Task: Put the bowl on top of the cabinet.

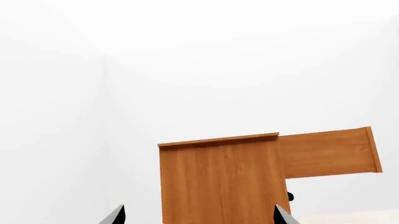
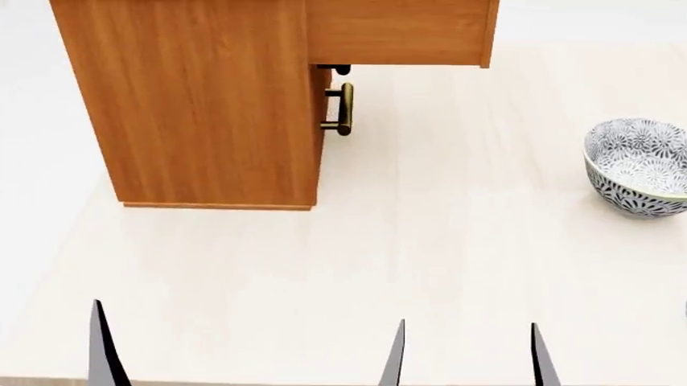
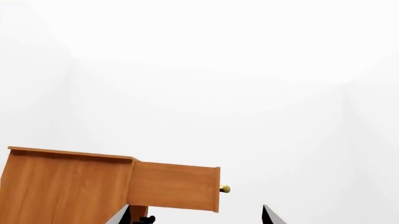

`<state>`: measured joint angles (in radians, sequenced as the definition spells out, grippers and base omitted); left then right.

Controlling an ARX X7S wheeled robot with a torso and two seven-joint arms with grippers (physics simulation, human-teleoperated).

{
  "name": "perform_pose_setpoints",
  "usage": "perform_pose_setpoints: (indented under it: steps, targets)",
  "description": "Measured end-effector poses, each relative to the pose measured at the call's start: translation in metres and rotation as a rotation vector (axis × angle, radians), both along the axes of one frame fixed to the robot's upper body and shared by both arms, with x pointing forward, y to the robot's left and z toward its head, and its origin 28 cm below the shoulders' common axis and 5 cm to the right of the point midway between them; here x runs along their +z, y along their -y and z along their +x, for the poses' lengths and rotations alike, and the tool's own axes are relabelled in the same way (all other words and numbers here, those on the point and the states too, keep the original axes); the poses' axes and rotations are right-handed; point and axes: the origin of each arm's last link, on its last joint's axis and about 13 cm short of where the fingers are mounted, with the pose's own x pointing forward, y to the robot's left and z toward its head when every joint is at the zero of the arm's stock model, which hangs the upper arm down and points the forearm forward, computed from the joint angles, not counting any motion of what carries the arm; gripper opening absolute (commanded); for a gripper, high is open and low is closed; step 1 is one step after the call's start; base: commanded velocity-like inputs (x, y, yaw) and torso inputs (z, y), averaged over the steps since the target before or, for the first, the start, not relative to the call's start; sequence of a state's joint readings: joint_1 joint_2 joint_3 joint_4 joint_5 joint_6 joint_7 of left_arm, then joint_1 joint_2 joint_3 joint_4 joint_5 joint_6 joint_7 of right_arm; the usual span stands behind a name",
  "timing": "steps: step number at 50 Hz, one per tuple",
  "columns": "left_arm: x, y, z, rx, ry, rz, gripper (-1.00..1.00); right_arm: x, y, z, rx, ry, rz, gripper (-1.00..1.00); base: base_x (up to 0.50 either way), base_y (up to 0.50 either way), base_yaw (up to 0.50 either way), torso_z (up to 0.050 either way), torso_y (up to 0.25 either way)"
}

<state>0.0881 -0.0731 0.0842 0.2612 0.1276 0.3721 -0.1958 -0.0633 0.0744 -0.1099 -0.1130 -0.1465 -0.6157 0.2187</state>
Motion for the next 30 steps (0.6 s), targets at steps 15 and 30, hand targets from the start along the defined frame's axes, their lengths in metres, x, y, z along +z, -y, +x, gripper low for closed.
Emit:
perform_pose_setpoints:
  steps: [15,30]
  targets:
    - [0.0000,0.0007,0.0002,-0.002,-0.002,0.002,1.00,0.0016,0.0004,-0.0008,0.010,0.024,0.009,1.00,0.50,-0.06,0.00,0.000,0.000]
    - [-0.0002,0.0005,0.0005,-0.002,-0.006,0.000,1.00,0.0016,0.0003,-0.0001,0.013,0.018,0.009,1.00,0.49,-0.06,0.00,0.000,0.000]
